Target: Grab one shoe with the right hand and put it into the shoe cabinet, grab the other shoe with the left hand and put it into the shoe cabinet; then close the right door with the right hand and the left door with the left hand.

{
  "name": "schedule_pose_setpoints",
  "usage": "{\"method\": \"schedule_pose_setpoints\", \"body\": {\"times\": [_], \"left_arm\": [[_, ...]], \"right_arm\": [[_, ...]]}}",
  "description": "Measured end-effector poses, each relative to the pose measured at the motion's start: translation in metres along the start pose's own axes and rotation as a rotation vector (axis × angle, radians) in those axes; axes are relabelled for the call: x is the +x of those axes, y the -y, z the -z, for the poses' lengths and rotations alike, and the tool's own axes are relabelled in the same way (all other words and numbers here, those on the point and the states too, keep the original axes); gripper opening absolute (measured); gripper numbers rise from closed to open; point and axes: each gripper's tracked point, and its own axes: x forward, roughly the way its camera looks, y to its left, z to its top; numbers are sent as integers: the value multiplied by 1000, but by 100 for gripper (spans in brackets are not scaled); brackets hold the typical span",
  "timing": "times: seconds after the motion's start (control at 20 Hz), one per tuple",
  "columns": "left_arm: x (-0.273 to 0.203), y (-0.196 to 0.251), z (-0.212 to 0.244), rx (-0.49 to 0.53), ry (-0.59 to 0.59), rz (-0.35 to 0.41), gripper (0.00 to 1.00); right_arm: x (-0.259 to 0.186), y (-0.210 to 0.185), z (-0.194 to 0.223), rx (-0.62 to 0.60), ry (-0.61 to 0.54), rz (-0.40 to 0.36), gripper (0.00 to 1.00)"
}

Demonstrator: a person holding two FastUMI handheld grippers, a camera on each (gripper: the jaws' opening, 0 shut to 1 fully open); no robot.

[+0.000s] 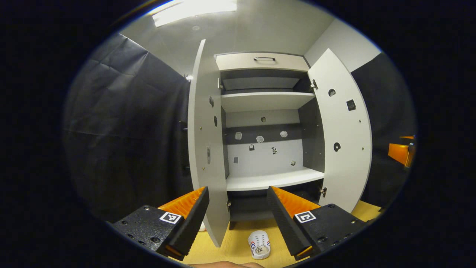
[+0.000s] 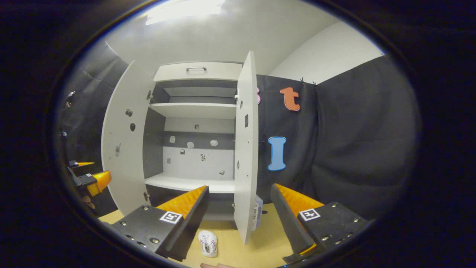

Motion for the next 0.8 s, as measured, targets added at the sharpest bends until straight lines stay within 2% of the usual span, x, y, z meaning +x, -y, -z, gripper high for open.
{"method": "schedule_pose_setpoints", "body": {"times": [0.1,0.2,0.35,0.5,0.6,0.75,0.8], "left_arm": [[-4,-4,-1,-17,14,-5,95],[-8,-4,-2,-31,32,11,95],[-9,-13,2,-35,35,-8,95],[-11,-17,7,-56,30,-4,95],[-15,-21,15,-72,22,0,95],[-21,-28,33,-80,2,3,95],[-27,-27,33,-84,18,20,95]], "right_arm": [[4,-6,10,-4,-18,-13,98],[9,-17,19,21,-30,-54,99],[22,-32,28,39,-24,-110,99],[42,-39,47,16,-28,-115,99],[56,-49,73,-19,-76,-115,99],[70,-79,111,-19,-145,-173,99],[75,-84,122,-19,-159,-181,94]]}}
